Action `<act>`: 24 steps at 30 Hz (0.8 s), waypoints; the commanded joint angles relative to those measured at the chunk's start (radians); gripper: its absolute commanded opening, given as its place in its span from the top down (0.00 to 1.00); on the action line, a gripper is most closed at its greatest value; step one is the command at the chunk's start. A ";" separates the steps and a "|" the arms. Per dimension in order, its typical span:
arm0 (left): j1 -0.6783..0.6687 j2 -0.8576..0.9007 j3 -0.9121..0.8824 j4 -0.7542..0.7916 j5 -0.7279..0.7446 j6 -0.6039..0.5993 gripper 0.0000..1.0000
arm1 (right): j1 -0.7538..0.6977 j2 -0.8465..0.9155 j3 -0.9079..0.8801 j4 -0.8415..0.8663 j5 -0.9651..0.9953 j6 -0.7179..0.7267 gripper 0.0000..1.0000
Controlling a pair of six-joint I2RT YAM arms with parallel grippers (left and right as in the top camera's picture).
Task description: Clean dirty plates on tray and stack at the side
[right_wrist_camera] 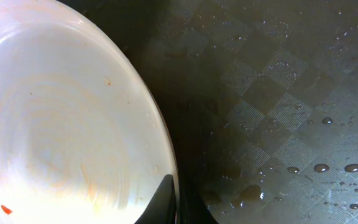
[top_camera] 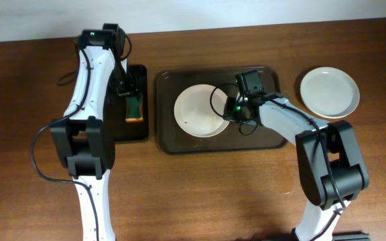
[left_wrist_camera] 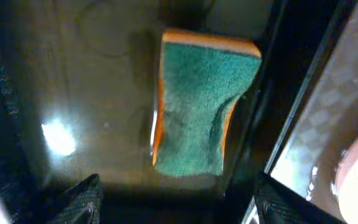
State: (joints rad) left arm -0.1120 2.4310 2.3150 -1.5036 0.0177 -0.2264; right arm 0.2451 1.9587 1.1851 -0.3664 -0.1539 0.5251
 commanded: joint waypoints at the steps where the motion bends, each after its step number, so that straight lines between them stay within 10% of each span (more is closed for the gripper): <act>1: -0.007 0.008 -0.125 0.079 0.073 0.049 0.35 | 0.004 -0.005 -0.013 -0.010 0.035 0.007 0.96; 10: -0.008 0.009 -0.259 0.247 0.015 0.049 0.67 | 0.004 -0.005 -0.013 -0.011 0.035 0.007 0.96; 12: -0.008 0.009 -0.259 0.266 0.012 0.048 1.00 | 0.004 -0.005 -0.013 -0.013 0.035 0.007 0.96; 24: 0.005 -0.012 0.169 -0.027 0.012 0.048 1.00 | 0.004 -0.005 -0.013 -0.015 0.035 0.007 0.96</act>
State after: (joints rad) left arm -0.1123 2.4348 2.4168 -1.5105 0.0395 -0.1795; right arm 0.2451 1.9587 1.1854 -0.3702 -0.1539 0.5266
